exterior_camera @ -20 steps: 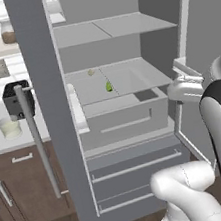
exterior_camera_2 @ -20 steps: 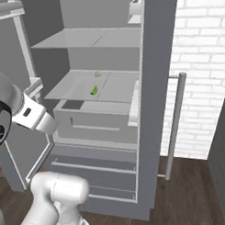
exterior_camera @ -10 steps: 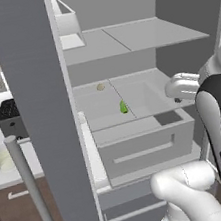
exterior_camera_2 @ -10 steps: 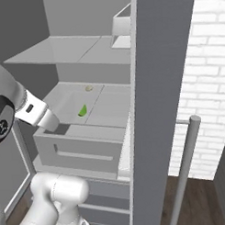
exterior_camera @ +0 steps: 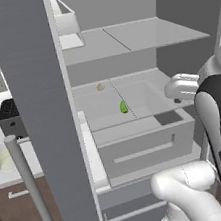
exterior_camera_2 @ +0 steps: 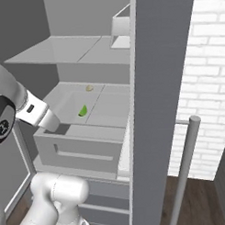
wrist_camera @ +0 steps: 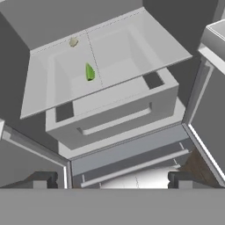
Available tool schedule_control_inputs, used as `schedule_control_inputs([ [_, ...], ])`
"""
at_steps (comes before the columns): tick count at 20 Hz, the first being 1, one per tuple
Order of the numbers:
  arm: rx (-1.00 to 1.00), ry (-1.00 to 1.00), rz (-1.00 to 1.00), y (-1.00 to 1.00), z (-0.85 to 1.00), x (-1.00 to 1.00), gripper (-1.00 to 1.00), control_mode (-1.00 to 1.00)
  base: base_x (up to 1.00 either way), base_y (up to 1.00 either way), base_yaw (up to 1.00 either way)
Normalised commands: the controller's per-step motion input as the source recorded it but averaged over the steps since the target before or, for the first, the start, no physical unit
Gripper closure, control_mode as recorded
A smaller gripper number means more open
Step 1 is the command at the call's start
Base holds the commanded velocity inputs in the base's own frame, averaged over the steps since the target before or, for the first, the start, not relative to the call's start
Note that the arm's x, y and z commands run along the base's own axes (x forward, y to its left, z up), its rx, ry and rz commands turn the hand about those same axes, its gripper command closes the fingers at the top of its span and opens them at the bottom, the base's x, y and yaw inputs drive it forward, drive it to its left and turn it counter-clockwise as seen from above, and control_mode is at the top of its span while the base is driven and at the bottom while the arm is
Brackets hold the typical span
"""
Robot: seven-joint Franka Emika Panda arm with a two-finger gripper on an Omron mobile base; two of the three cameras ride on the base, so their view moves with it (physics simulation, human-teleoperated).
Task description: Grab a lemon wedge from the fridge and one ice cube from the ice bowl, and put them in the glass of lemonade.
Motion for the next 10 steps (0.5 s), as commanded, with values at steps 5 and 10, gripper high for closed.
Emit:
schedule_control_inputs([
  [5, -0.05, 0.00, 0.00, 0.00, -0.30, 0.58, -1.00, -1.00, 0.00, 0.00, 0.00],
  [10, -0.08, 0.05, 0.00, 0.00, -0.44, 0.50, -1.00, -1.00, 0.00, 0.00, 0.00],
])
